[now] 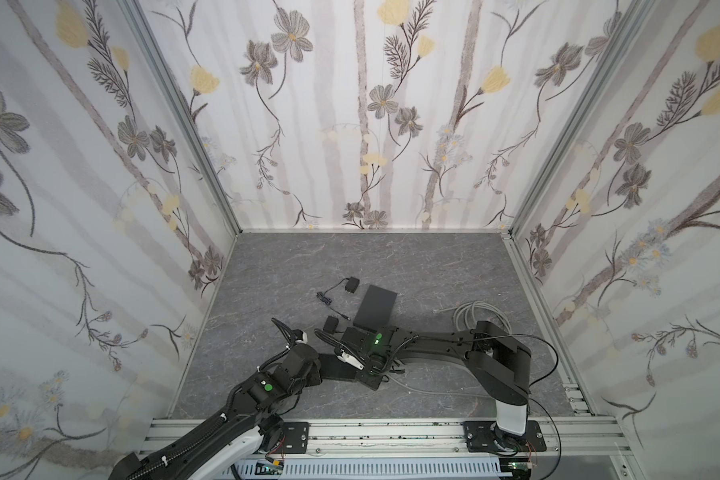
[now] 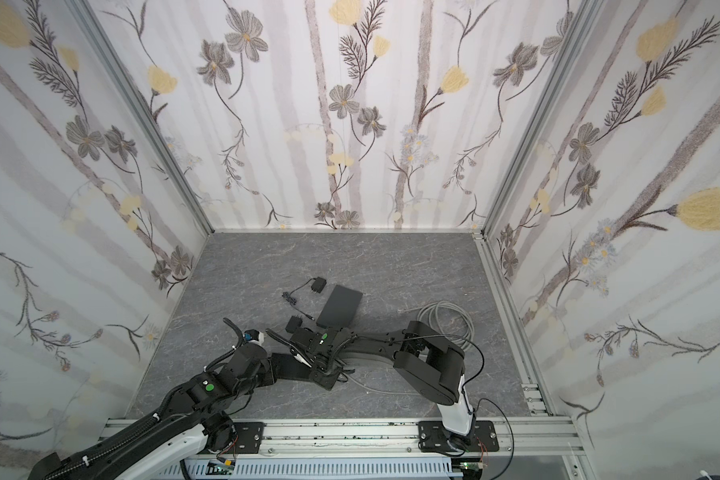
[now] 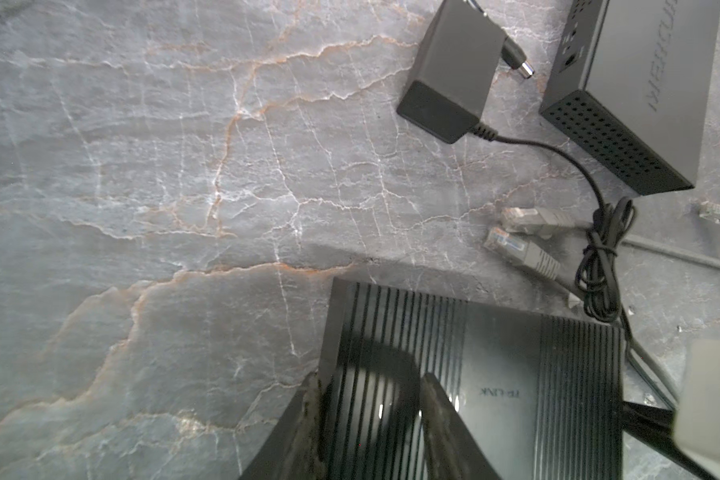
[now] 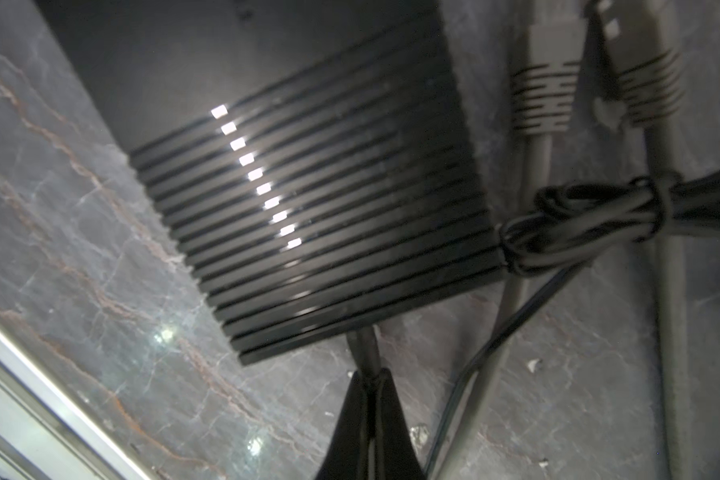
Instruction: Insert the plug into the switch port
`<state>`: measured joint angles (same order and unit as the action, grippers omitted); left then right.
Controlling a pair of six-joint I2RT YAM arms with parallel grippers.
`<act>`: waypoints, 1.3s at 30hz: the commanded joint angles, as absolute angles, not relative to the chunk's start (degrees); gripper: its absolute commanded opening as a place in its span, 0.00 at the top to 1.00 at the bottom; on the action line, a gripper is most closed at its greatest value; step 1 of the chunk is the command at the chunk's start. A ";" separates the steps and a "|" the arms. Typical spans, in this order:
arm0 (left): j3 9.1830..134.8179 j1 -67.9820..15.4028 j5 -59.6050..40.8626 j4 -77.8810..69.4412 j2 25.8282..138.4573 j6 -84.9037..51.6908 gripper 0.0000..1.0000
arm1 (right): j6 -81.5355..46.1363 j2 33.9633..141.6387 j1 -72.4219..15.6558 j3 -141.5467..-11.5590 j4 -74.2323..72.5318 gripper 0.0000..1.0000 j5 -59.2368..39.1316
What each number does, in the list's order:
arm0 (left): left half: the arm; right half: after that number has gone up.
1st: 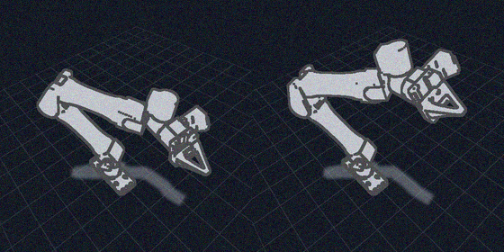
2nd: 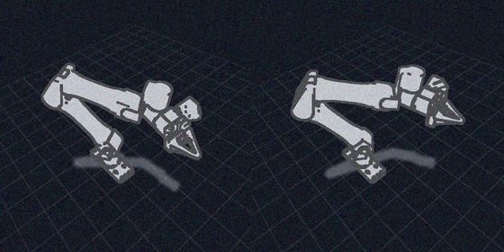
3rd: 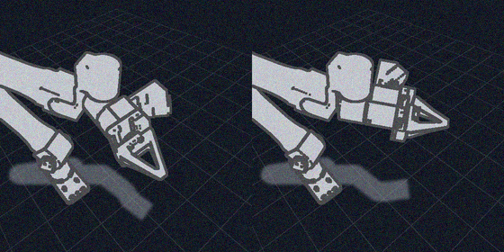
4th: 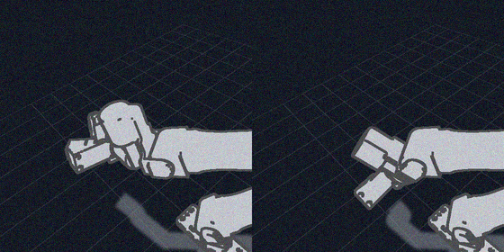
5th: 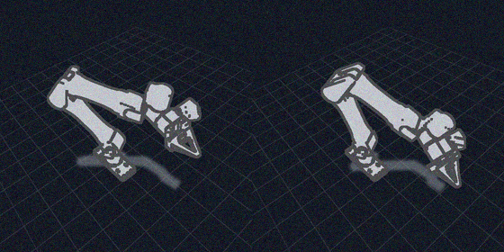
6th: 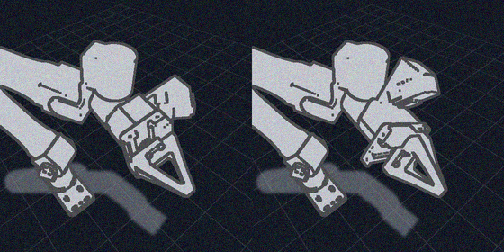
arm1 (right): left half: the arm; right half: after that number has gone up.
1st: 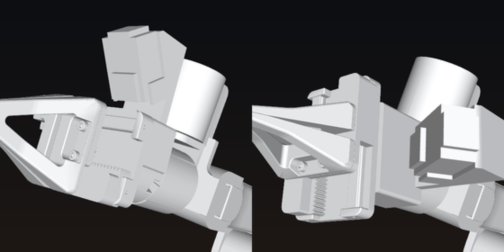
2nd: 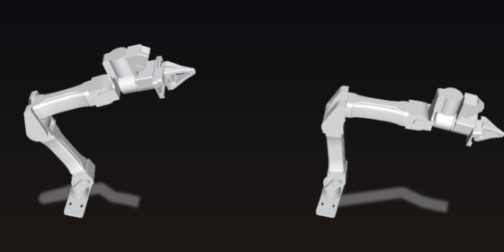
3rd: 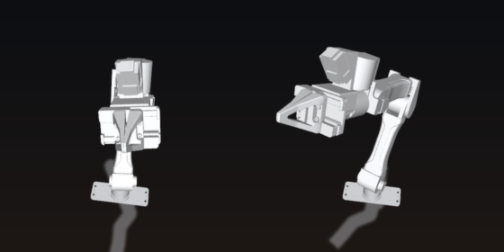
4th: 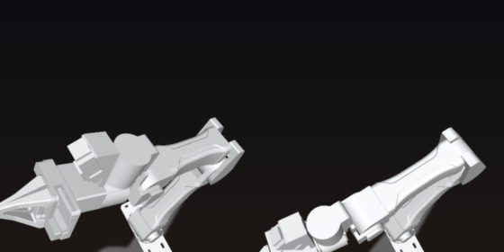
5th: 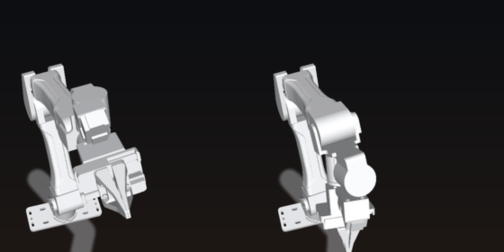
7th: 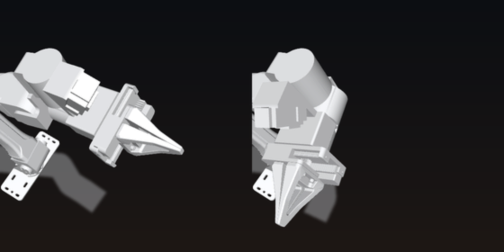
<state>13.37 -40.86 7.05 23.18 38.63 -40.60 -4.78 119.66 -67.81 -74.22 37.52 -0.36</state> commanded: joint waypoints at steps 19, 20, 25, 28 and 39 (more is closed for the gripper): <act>13.94 -41.13 -9.26 16.78 39.94 -40.96 0.62 | 2.54 117.85 -71.45 -75.09 10.35 1.00 -7.67; 13.81 -41.12 -9.40 16.48 40.20 -41.01 0.62 | 2.13 118.16 -71.42 -75.38 9.93 1.00 -7.70; 13.67 -41.14 -9.85 15.51 40.96 -41.22 0.62 | 0.47 118.69 -71.54 -76.10 6.73 1.00 -7.55; 13.40 -41.04 -10.02 15.11 40.96 -41.46 0.62 | 0.01 118.61 -71.51 -76.23 4.40 1.00 -7.09; 13.01 -41.18 -10.82 15.03 40.35 -41.74 0.62 | -0.67 121.98 -71.72 -82.49 1.82 1.00 -5.17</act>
